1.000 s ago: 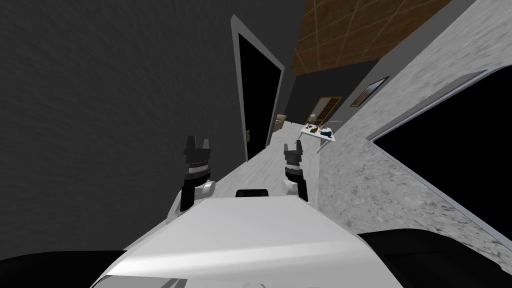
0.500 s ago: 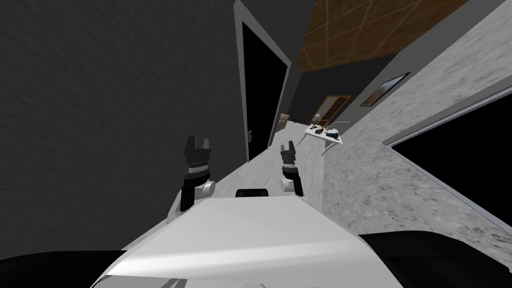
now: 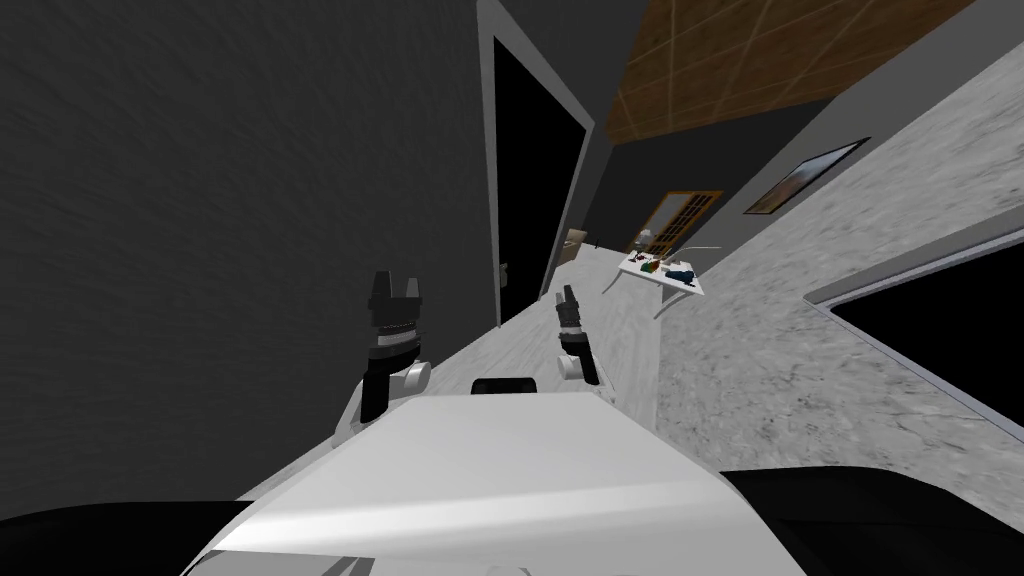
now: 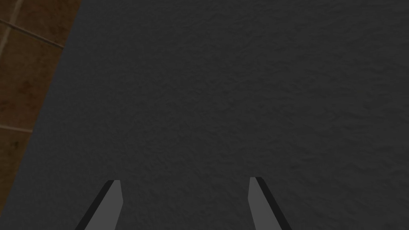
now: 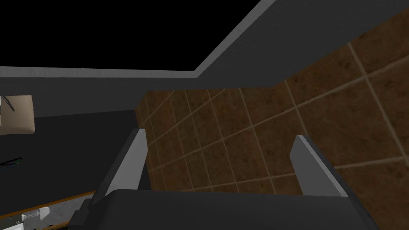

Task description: Pull the door open

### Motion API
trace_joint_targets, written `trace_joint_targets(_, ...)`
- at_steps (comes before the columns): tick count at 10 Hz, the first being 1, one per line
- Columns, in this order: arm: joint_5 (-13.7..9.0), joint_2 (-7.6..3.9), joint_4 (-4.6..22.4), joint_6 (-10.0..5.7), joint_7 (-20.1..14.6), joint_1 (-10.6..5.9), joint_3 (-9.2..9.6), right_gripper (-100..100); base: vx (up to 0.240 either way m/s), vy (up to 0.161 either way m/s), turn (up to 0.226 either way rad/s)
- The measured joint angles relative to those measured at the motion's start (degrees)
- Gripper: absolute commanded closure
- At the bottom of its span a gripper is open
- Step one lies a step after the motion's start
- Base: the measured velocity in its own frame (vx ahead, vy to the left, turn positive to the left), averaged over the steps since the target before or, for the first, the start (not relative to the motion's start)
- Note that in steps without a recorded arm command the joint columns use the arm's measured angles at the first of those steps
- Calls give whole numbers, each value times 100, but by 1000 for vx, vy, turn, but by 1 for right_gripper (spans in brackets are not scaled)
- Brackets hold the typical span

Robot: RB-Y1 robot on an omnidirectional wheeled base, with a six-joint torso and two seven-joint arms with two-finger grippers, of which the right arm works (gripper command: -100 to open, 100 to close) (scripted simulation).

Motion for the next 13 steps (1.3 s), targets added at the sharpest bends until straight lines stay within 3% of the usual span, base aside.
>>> trace_joint_targets(2,109,-115,286,-37,276,-116,38,-100,112,-9,92)
trace_joint_targets(5,274,-292,873,-68,711,-456,65,-100,96,-12,106)
trace_joint_targets(10,578,-596,1674,-154,1477,-805,170,-100,90,-10,90)
trace_joint_targets(13,706,-704,2084,-166,1800,-1014,211,-100,80,-13,99)
